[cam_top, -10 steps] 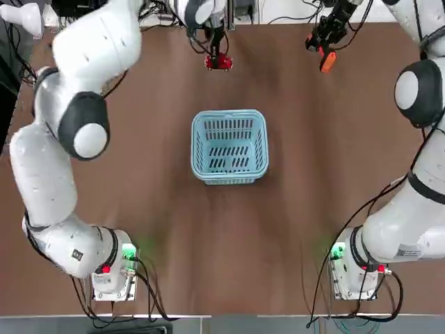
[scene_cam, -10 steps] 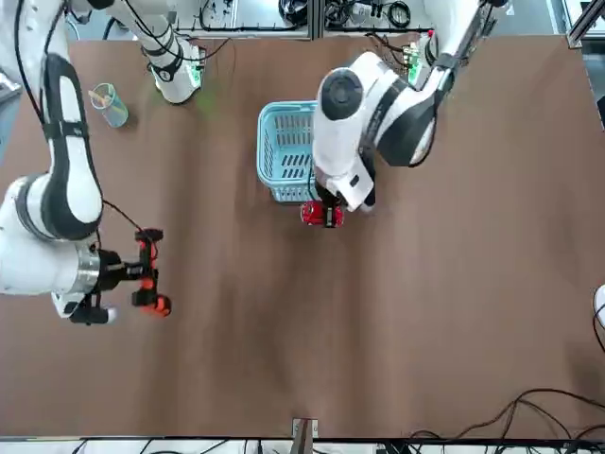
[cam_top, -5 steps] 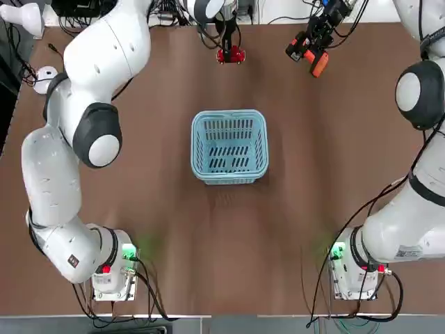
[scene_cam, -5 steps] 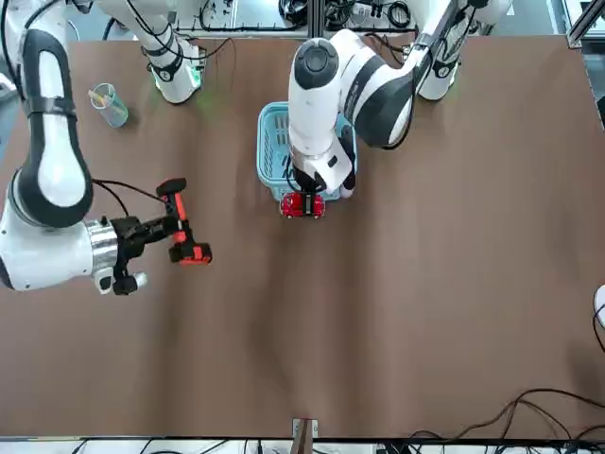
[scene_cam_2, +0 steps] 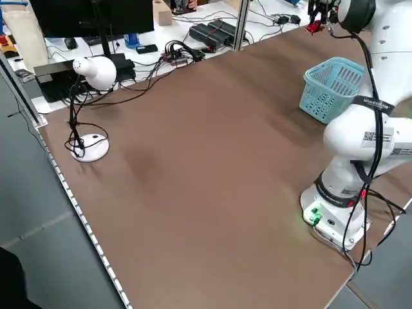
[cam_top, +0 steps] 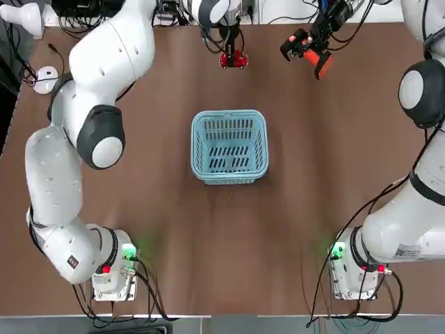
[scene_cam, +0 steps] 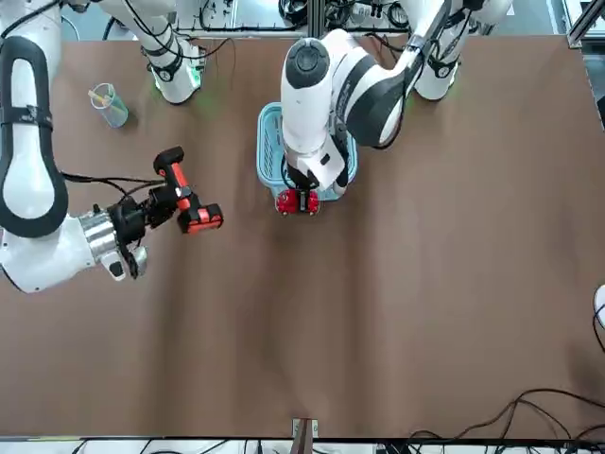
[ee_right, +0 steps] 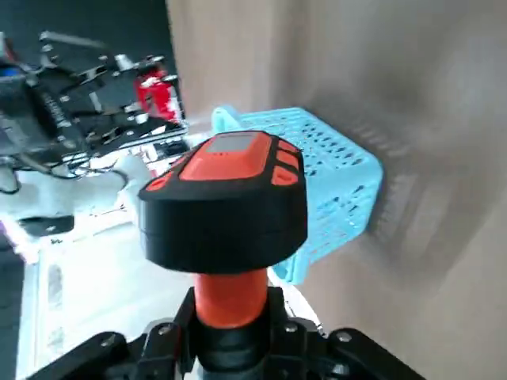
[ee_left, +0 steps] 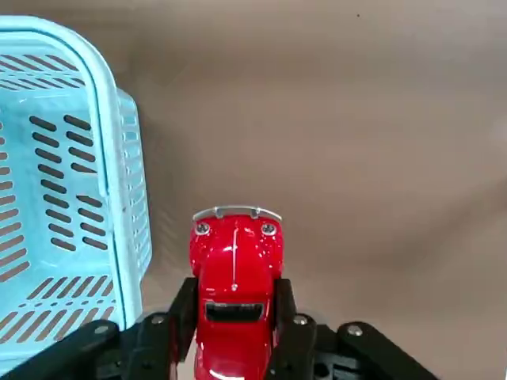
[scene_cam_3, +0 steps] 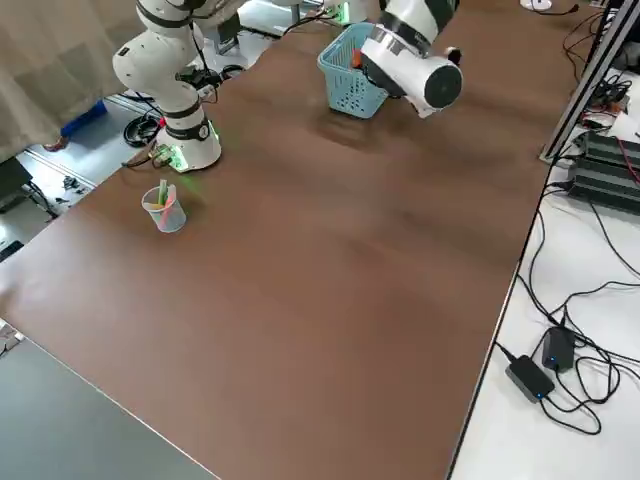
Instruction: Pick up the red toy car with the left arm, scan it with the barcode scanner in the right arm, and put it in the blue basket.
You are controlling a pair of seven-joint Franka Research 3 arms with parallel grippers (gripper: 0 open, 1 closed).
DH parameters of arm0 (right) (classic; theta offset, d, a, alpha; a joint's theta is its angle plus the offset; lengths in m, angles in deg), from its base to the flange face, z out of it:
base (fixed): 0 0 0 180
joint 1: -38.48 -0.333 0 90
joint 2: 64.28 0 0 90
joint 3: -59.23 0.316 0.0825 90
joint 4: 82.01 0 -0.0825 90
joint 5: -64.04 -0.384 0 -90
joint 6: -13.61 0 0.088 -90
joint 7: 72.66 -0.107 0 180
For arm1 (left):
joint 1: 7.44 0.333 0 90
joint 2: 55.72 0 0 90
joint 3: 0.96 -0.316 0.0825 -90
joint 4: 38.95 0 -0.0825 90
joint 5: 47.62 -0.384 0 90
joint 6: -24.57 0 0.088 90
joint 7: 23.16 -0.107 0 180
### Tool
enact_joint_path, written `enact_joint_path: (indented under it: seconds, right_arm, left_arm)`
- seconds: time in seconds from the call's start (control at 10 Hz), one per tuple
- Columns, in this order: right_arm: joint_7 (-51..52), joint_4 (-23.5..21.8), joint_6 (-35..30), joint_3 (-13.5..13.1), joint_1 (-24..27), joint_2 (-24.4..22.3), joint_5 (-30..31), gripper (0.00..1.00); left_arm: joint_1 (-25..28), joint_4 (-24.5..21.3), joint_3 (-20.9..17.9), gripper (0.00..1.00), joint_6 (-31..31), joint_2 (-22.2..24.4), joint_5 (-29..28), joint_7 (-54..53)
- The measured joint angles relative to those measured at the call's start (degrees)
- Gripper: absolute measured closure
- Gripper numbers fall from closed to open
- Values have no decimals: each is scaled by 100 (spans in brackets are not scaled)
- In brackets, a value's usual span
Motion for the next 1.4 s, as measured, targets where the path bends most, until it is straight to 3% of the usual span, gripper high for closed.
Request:
enact_joint_path:
  seconds: [0.2, 0.4, 0.9, 1.4]
  right_arm:
    - [39, -249, 96, 42, -140, -91, -657, 63]
    - [47, -692, 628, 53, -459, -328, -867, 63]
    - [314, -1489, 1033, 23, -637, -703, -873, 63]
    - [427, -1674, 751, -42, -454, -942, -661, 63]
  left_arm:
    - [-54, 15, 5, 57, -16, -48, 8, 0]
    - [-97, 48, 11, 57, -139, -62, 9, 0]
    - [-147, 58, 21, 57, -218, -66, 9, -1]
    - [-147, 57, 19, 57, -218, -82, 9, -1]
